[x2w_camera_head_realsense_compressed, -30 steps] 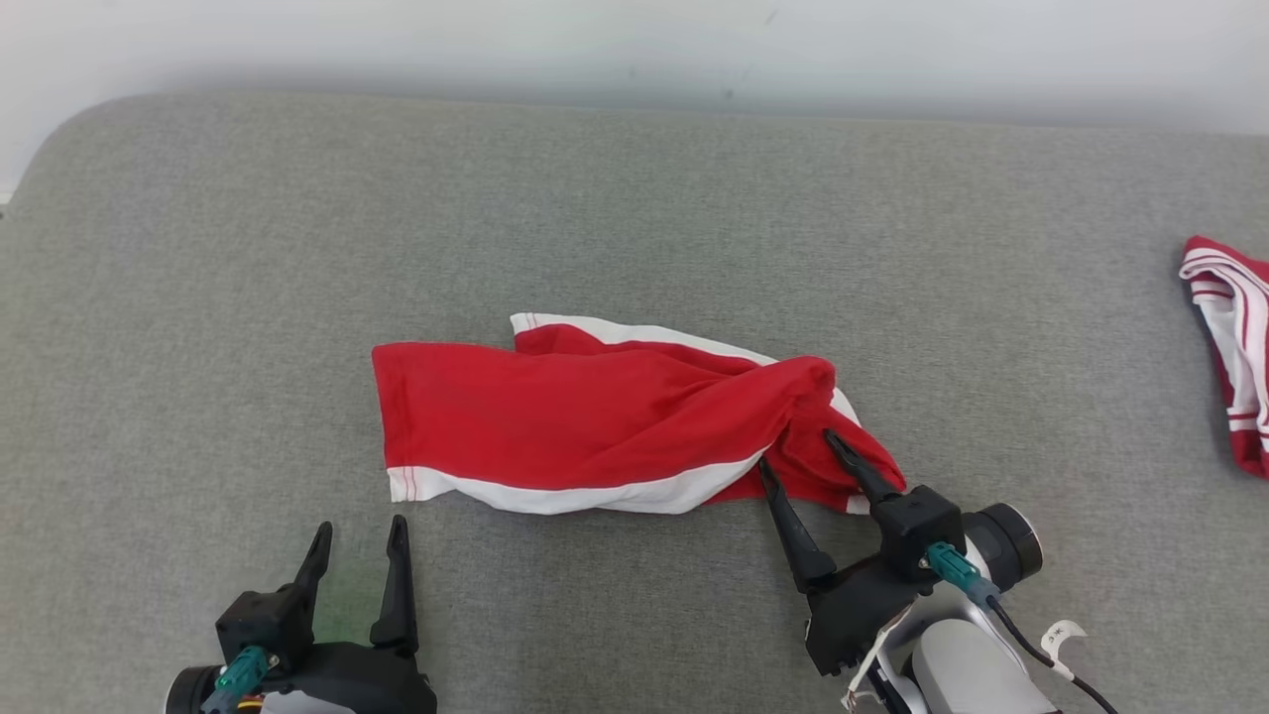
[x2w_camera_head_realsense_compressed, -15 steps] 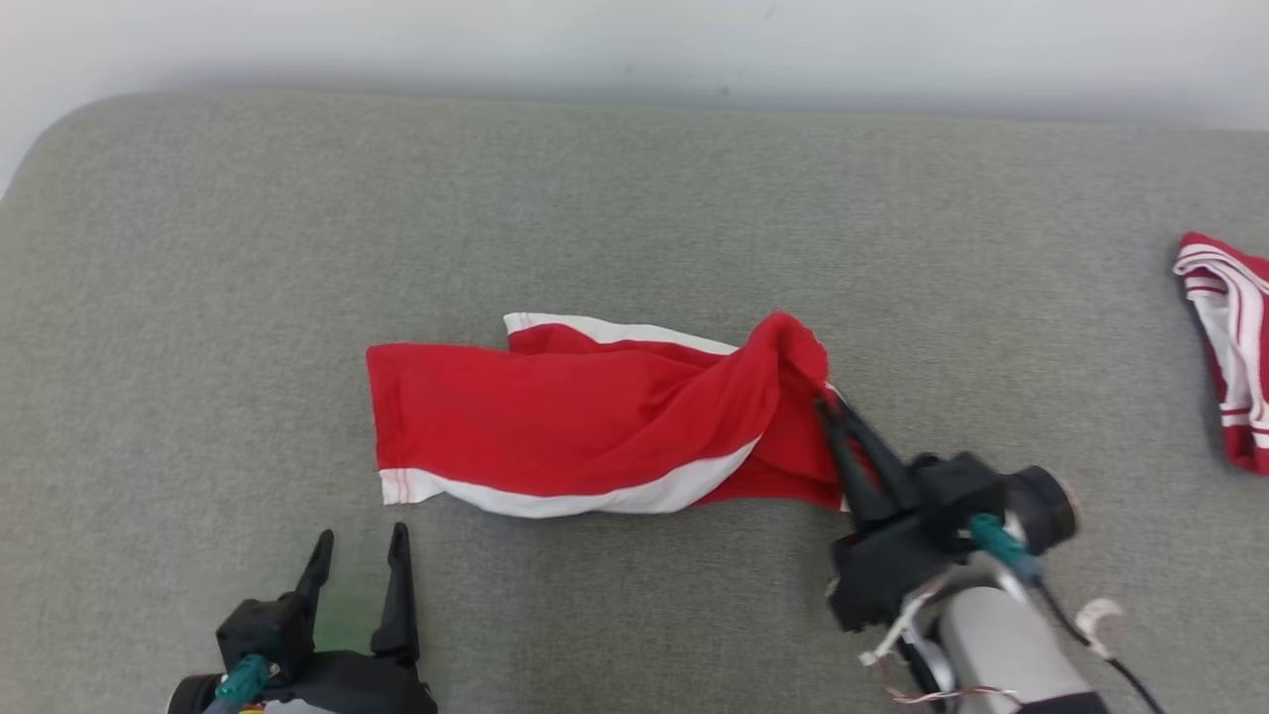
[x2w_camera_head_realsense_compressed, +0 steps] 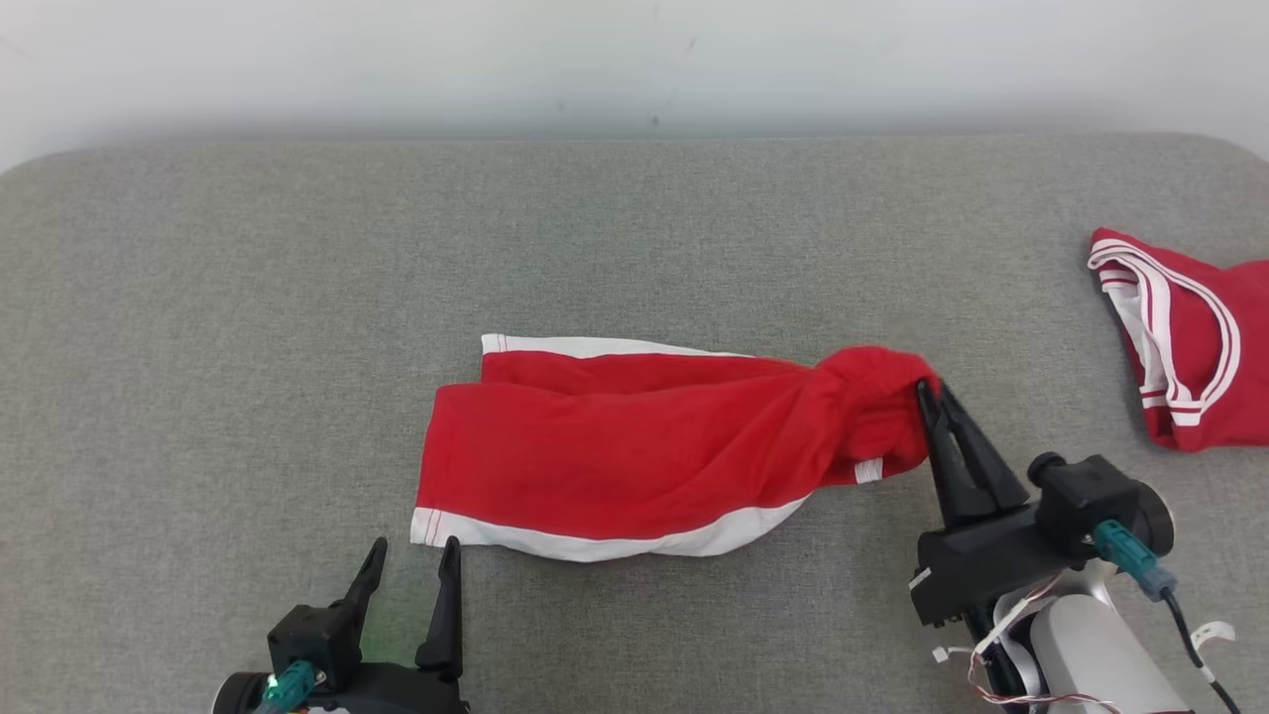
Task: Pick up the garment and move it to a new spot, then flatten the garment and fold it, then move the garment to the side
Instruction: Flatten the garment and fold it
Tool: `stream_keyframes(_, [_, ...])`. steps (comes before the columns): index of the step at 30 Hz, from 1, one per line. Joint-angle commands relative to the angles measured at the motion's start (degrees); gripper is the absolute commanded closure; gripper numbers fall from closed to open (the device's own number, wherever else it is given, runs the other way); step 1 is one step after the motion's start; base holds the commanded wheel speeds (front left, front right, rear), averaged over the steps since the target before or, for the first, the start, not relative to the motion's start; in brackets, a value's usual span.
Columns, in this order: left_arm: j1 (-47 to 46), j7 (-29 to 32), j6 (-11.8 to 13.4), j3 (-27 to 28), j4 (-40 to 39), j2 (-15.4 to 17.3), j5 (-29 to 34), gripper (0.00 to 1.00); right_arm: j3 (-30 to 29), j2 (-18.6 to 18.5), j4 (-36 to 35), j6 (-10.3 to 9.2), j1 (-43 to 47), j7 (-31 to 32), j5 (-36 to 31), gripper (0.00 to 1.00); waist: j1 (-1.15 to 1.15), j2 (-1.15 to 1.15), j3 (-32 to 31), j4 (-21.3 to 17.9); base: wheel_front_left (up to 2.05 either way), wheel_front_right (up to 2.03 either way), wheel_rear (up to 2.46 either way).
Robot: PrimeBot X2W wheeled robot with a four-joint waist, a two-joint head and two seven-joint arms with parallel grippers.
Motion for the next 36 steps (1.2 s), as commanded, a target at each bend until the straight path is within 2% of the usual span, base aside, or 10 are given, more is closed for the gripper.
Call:
stream_keyframes(1, [0.8, -0.2, 0.1, 0.0, 0.1, 0.0, -0.5, 0.00, 0.2, -0.2, 0.4, -0.16, -0.4, 0.0, 0.5, 1.00, 0.00, 0.00, 0.0, 0.0, 0.00, 0.00, 0.00])
stream_keyframes(11, [-1.7, -0.2, -0.4, -2.8, -0.2, 0.0, -0.2, 0.00, 1.8, 1.4, 10.4, -0.16, -8.2, 0.0, -2.7, 1.00, 0.00, 0.00, 2.4, 3.3, 0.00, 0.00, 0.00])
stream_keyframes(22, [-5.6, -0.2, 0.4, -7.3, -1.3, 0.0, -1.7, 0.00, -3.1, 0.7, 28.0, -0.17, -21.6, 0.0, -8.7, 1.00, 0.00, 0.00, 8.3, 8.2, 0.00, 0.00, 0.00])
stream_keyframes(23, [-5.8, -0.2, 0.5, -7.5, -1.4, 0.0, -1.9, 0.00, -3.8, 0.8, 29.3, -0.17, -22.6, 0.0, -8.9, 0.87, 0.00, 0.00, 8.7, 8.4, 0.00, 0.00, 0.00])
stream_keyframes(24, [-6.0, -0.2, 0.5, -7.7, -1.5, 0.0, -2.0, 0.00, -4.3, 0.6, 30.7, -0.17, -23.3, 0.0, -9.5, 0.53, 0.00, 0.00, 8.9, 8.5, 0.00, 0.00, 0.00])
stream_keyframes(26, [-6.1, -0.2, 0.8, -7.9, -1.7, 0.0, -2.2, 0.00, -5.6, 0.7, 33.0, -0.17, -24.6, 0.1, -10.1, 0.00, 0.00, 0.00, 9.2, 8.6, 0.00, 0.00, 0.00])
stream_keyframes(33, [-6.2, -0.2, 1.3, -7.6, -1.3, 0.0, -2.5, 0.00, -7.7, 0.2, 39.7, -0.17, -26.2, 0.1, -11.3, 0.00, 0.00, 0.00, 8.5, 7.6, 0.00, 0.00, 0.00])
stream_keyframes(36, [-5.5, -0.2, 1.4, -7.0, -1.2, 0.0, -2.4, 0.00, -8.2, 0.3, 36.7, -0.17, -25.2, 0.0, -9.9, 0.00, 0.00, 0.00, 6.9, 6.5, 0.00, 0.00, 0.00])
